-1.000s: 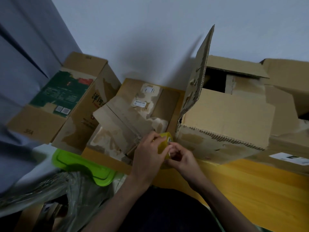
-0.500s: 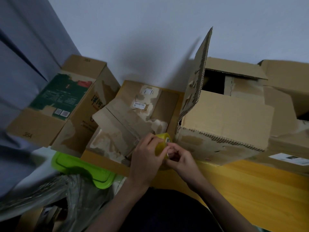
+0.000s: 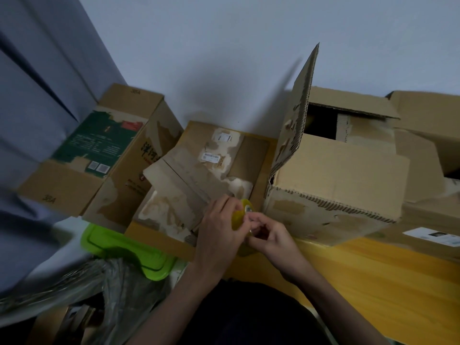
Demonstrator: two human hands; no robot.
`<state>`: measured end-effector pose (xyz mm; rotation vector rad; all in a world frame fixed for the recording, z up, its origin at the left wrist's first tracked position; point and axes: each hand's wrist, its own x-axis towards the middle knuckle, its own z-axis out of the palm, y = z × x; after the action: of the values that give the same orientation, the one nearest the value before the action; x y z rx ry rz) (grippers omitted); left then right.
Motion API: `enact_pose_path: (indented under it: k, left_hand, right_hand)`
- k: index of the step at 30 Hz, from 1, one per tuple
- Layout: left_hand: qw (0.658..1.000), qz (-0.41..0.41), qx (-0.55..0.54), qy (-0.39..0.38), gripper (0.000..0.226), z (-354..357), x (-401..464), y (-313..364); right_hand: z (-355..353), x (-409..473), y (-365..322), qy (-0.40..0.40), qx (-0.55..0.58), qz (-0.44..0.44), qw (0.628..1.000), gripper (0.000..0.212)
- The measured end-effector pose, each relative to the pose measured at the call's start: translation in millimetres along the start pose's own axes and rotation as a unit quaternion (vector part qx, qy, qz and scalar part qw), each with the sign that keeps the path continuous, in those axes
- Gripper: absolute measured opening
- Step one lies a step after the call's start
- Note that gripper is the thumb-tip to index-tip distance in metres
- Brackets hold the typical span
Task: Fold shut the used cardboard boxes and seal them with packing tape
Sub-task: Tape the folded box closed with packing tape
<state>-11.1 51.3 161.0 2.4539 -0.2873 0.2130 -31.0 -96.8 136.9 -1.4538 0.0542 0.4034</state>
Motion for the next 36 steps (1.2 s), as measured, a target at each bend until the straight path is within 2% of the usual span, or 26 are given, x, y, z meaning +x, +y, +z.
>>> enact_pose_path:
  k: [8, 20, 28, 36]
  left_hand:
    - [1.0, 0.007, -0.005, 0.026, 0.009, -4.7, -6.9, 9.0]
    - [0.998, -0.03, -0.034, 0.045, 0.01, -9.0, -21.1, 13.3]
    - [0.997, -0.022, -0.025, 0.065, 0.023, -11.4, -34.8, 12.0]
    - [0.995, -0.05, -0.072, 0.036, 0.011, -18.8, -40.2, 7.3]
  right_hand:
    - [0.3, -8.5, -7.6, -0.001, 0.011, -0.02, 1.0, 0.038]
    - [12.1, -18.6, 0.0, 0.007, 0.017, -0.016, 1.0, 0.043]
    - [9.3, -24.7, -2.9, -0.001, 0.01, 0.0, 1.0, 0.037]
    - [6.2, -31.5, -13.5, -0.019, -0.038, 0.022, 0.999, 0.045]
